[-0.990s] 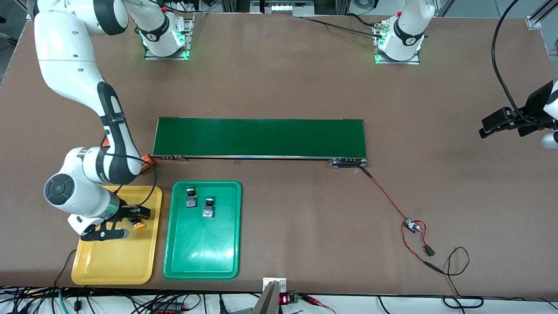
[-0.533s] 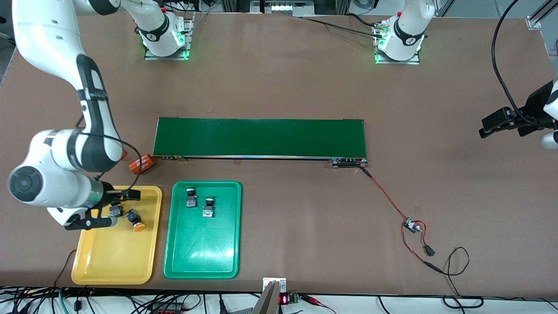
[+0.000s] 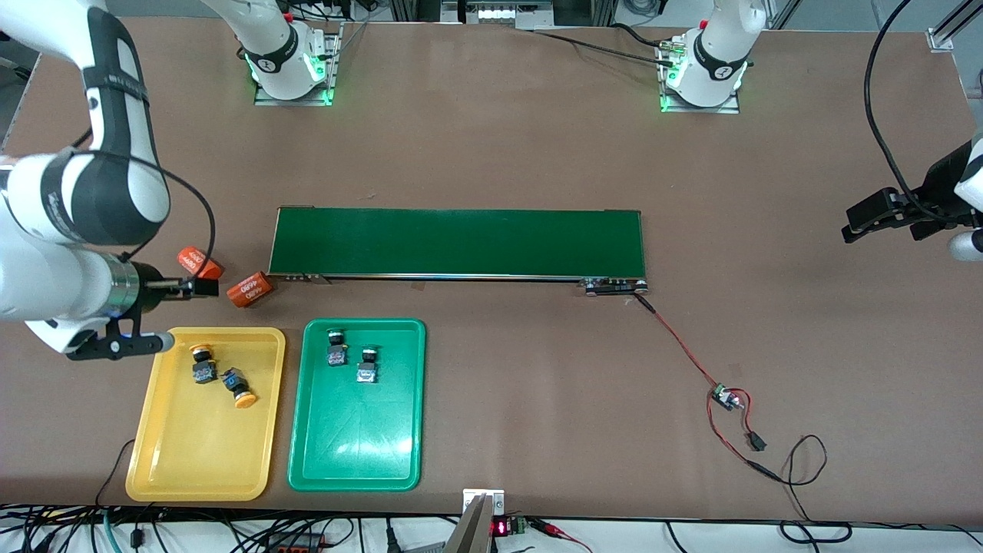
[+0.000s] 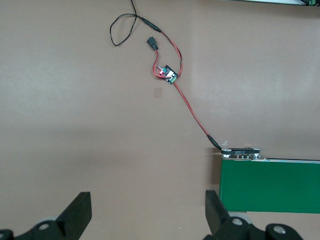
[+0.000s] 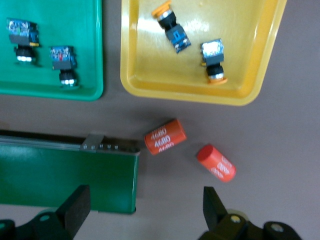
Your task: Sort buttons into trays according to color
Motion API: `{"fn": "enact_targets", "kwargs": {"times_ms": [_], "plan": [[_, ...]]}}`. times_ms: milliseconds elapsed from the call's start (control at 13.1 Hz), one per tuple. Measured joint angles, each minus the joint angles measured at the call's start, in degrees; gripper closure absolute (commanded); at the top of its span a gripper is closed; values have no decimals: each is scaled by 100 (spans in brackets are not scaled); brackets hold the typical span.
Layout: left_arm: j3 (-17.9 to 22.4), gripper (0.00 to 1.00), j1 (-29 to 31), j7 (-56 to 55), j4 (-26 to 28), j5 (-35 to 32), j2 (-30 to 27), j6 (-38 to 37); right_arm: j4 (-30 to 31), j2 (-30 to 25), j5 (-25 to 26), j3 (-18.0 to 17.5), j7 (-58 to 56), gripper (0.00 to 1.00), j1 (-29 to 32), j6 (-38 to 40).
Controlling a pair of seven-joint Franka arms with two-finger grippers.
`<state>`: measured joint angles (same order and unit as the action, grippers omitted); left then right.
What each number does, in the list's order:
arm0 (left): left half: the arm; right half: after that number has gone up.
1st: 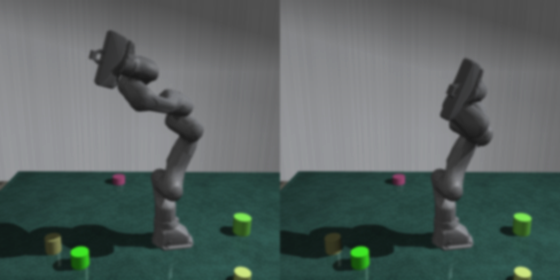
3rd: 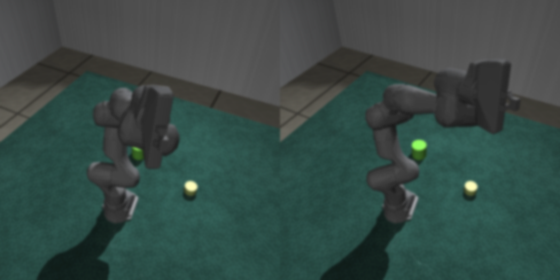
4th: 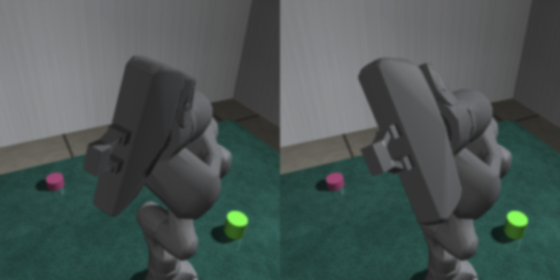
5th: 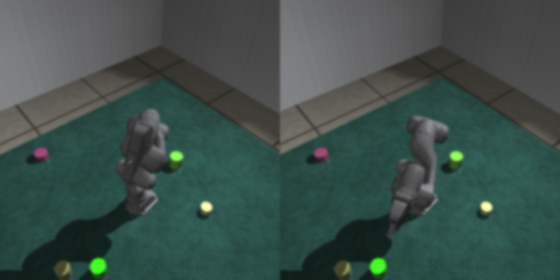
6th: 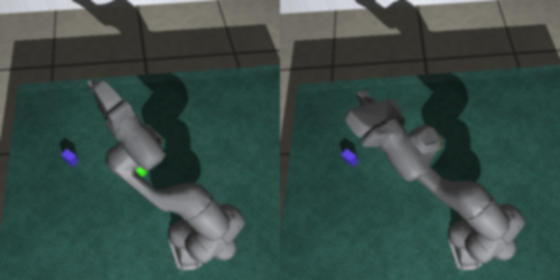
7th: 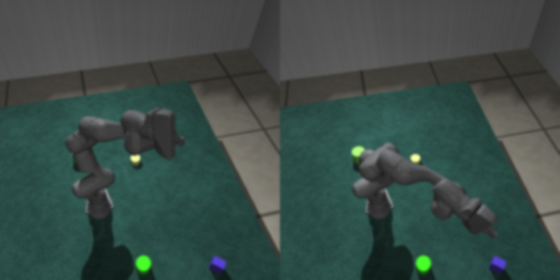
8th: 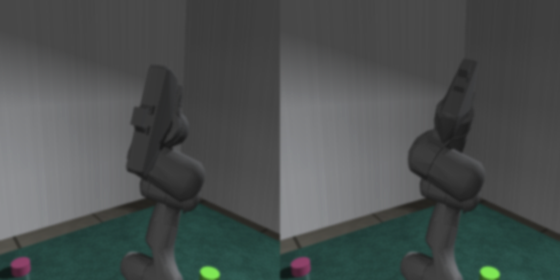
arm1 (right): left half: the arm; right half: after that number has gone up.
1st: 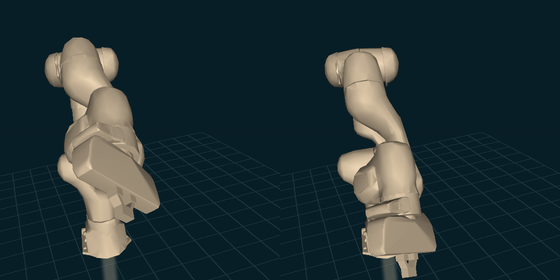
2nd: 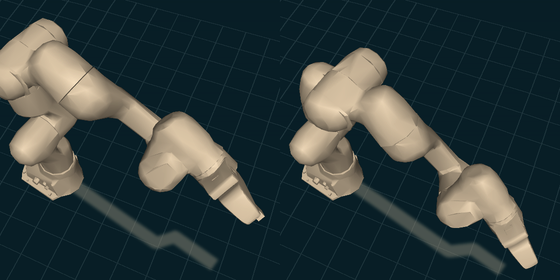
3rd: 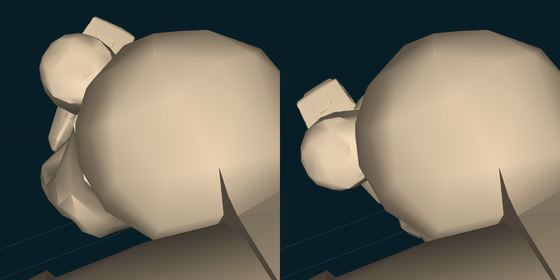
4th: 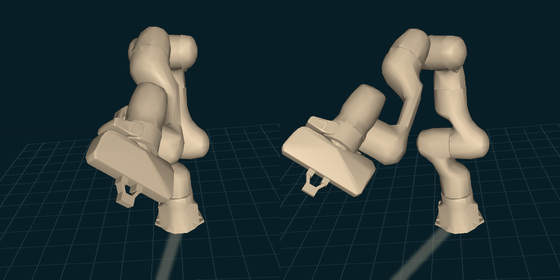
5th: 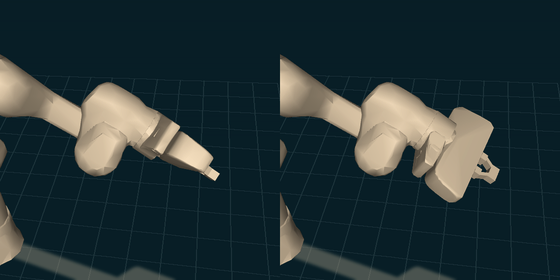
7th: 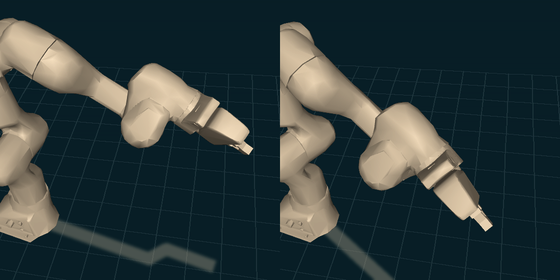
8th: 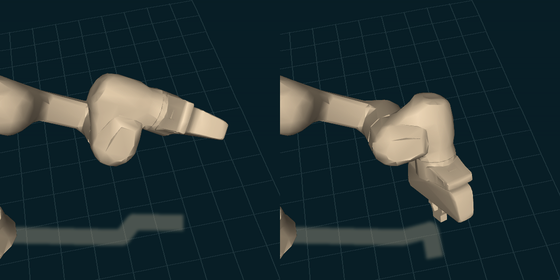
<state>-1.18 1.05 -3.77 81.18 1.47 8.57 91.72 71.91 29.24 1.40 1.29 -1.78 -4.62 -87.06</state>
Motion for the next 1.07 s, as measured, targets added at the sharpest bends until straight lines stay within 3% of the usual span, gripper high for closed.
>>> {"fn": "enact_targets", "kwargs": {"times_ms": [457, 761, 1066], "plan": [[-1, 0, 0, 0, -6, 0, -43, -34, 608, -1310, 240, -610, 77, 0, 550, 775], [6, 0, 34, 0, -6, 0, -45, -95, 1506, -2278, 240, -691, 323, 0, 637, 858], [10, 0, 37, 0, -5, 0, -47, -95, 1882, -2573, 240, -707, 593, 0, 660, 856]]}}
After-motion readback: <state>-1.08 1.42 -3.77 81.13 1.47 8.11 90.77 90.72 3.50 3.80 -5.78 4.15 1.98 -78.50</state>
